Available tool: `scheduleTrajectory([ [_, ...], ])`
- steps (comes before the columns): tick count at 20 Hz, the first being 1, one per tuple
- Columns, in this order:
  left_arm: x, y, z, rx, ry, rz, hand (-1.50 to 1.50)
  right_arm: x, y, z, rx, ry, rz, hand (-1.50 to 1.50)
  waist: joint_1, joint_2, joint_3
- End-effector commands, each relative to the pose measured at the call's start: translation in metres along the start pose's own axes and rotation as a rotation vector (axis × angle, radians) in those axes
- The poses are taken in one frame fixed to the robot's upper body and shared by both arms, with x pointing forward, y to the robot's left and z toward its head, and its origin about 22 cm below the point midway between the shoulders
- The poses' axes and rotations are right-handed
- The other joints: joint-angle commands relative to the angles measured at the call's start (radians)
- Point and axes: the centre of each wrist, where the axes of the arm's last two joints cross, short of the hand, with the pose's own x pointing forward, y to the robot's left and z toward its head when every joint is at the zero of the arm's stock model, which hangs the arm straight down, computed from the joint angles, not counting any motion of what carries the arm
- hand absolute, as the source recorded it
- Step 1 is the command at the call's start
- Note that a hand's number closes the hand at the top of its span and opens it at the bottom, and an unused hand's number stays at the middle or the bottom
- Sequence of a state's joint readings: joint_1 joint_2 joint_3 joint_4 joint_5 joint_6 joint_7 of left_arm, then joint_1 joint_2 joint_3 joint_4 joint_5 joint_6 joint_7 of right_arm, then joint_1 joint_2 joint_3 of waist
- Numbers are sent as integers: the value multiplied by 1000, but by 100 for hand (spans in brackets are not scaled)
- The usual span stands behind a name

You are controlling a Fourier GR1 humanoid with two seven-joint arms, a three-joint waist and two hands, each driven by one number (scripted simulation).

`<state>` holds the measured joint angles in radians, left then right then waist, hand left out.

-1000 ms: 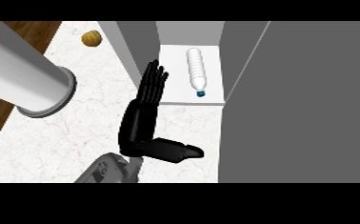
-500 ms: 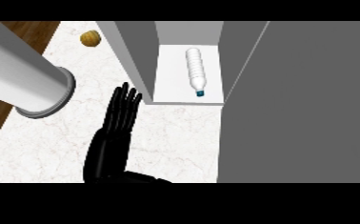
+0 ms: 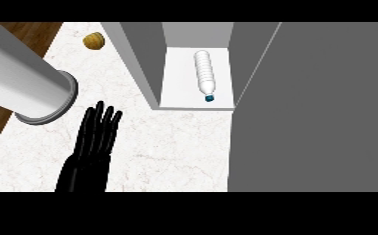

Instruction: Pick up the bottled water, place it into the cabinet and close the cabinet

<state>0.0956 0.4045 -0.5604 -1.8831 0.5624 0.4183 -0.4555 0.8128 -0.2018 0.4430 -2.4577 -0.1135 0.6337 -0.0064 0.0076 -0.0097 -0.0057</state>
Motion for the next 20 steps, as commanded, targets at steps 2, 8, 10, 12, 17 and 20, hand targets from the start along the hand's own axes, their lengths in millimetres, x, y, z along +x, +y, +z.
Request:
scheduleTrajectory([
  [2,15,23,8,17,-18,-2,-150,38,23,-24,48,-37,179,150,9,1,-1],
  [8,19,37,19,57,-5,6,-150,39,34,-47,126,-85,217,150,17,-2,-3],
  [10,20,37,20,45,-11,-5,-150,42,37,-52,135,-71,237,150,16,-5,-4],
  [12,30,43,19,32,-4,4,-150,41,34,-64,133,-91,268,150,31,-2,-5],
  [17,31,57,21,41,-22,-1,-150,40,36,-83,145,-70,290,150,32,2,-7],
  [20,36,56,30,36,-20,11,-150,41,39,-90,140,-69,294,150,34,-4,-7],
])
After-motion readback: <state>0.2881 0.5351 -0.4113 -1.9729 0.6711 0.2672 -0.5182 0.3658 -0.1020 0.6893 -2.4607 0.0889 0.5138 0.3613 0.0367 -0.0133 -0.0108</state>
